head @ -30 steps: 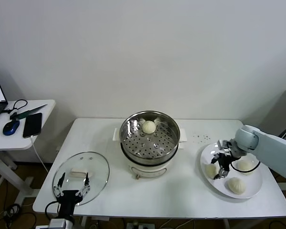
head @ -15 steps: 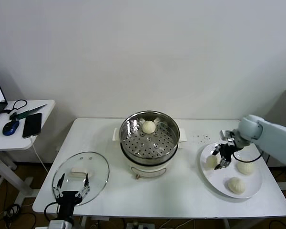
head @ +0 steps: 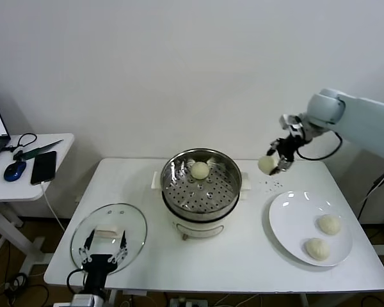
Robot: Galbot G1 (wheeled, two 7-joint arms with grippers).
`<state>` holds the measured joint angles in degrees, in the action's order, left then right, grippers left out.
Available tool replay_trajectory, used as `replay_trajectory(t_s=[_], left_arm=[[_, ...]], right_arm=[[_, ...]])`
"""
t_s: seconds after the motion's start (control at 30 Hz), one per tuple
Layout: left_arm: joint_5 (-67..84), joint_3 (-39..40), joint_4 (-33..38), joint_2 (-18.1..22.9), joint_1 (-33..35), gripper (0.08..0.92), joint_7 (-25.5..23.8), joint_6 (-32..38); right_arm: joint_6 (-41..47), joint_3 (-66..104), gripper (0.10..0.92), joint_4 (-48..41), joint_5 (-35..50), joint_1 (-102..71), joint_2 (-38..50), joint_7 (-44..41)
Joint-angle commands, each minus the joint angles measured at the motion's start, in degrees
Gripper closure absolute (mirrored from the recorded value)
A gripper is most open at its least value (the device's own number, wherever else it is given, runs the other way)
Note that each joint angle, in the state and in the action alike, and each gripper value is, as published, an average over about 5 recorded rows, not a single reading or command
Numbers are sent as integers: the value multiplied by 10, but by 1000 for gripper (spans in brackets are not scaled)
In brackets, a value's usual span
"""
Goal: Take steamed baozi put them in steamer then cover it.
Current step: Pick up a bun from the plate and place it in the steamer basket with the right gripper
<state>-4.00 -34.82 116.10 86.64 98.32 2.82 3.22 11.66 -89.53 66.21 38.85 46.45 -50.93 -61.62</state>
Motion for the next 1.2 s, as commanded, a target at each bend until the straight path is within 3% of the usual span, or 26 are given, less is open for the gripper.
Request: replay_trajectory(t_s=[0.03,0.57,1.2], left_arm=[[2,5,1,-2,0,177,-1,2],[5,-1,-2,-5,-9,177,-2,-2],[8,-8,-12,-9,-7,177,-4,0]], right_arm=[[39,-29,372,-6,110,48,-138,32],[43,-15,372,-133,98,-91,-329,48],[37,-14,362,-173,58,-157,-355,54]])
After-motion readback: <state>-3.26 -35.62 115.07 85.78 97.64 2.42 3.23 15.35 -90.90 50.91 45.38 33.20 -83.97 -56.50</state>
